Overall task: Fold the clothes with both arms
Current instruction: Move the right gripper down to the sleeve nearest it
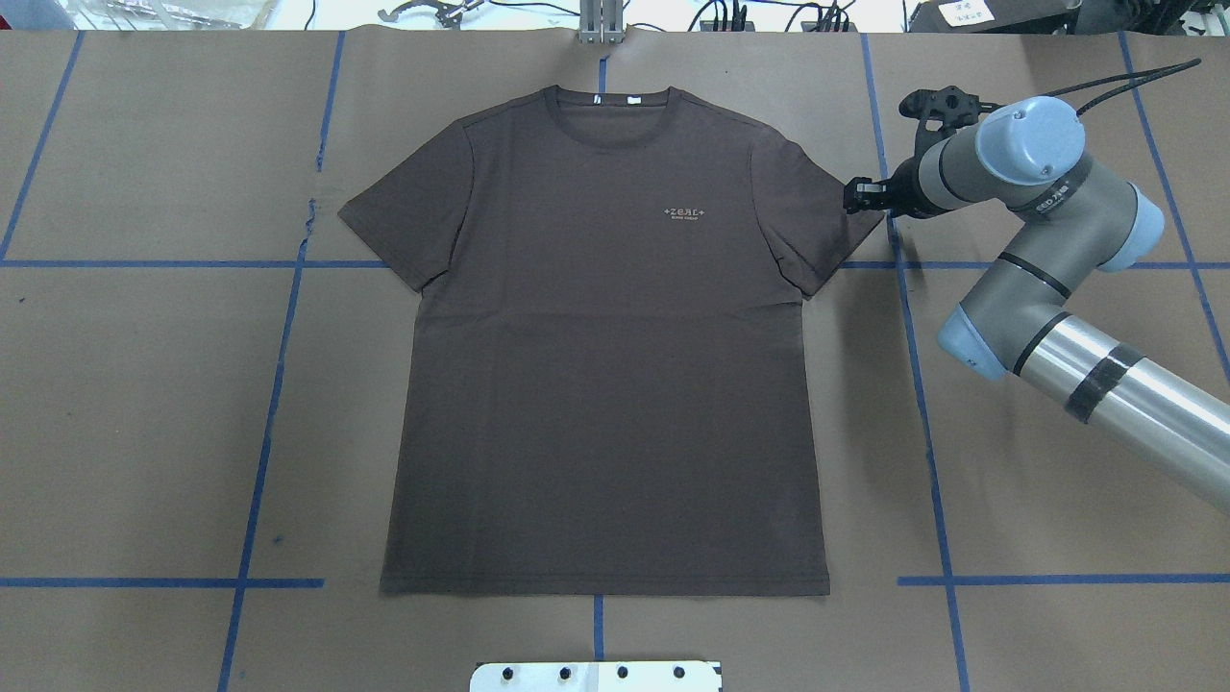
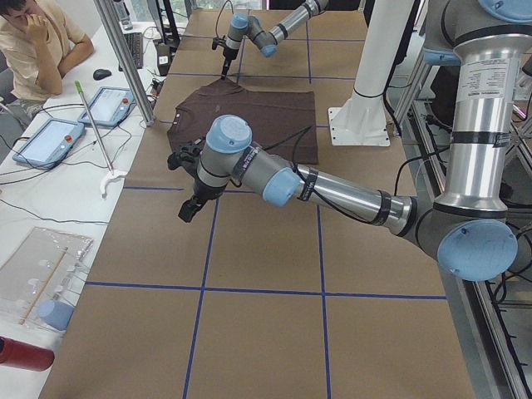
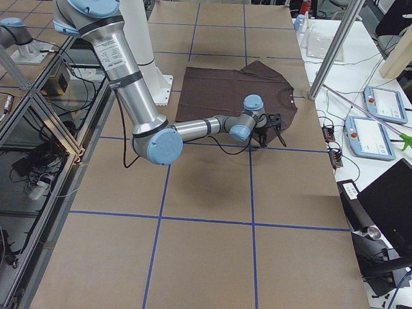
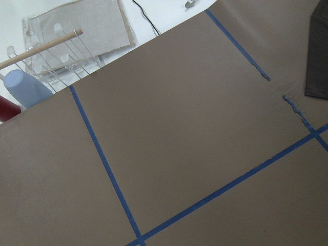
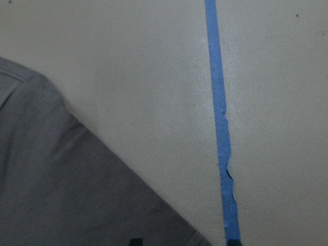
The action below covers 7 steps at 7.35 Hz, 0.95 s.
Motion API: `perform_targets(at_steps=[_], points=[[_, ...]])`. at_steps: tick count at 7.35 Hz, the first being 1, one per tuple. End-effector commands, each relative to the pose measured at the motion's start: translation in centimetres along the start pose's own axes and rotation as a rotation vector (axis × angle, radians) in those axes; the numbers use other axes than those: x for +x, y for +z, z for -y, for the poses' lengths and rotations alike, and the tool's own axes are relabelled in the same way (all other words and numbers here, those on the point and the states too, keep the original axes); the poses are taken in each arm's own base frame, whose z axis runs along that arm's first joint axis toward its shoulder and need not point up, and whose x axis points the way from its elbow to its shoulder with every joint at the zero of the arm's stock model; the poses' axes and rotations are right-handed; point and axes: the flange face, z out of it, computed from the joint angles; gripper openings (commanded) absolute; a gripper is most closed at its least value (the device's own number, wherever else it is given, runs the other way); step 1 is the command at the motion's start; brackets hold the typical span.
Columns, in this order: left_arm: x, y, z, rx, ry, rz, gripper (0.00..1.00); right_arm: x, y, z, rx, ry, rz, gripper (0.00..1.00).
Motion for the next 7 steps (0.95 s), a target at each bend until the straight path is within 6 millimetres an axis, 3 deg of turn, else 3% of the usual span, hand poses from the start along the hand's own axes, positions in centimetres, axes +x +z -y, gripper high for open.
perform_targets(at_steps=[1,2,3,4,6,7], points=[[0.0,-0.1,0.0,0.001,0.001,0.0,1.0,0.2,0.4,0.1,0.001,0.003,-0.008,0.54],[0.0,0.0,0.0,0.0,0.0,0.0,1.0,0.2,0.4,0.1,0.002,0.004,-0.011,0.53],[0.0,-0.1,0.0,0.001,0.001,0.0,1.0,-0.1,0.3,0.2,0.004,0.004,-0.007,0.32],[0.0,-0.1,0.0,0.001,0.001,0.0,1.0,-0.2,0.3,0.3,0.005,0.009,-0.005,0.0],[0.0,0.0,-0.1,0.0,0.0,0.0,1.0,-0.5,0.1,0.4,0.006,0.013,-0.003,0.0],[0.0,0.0,-0.1,0.0,0.0,0.0,1.0,-2.7,-1.1,1.5,0.016,0.016,0.01,0.0]])
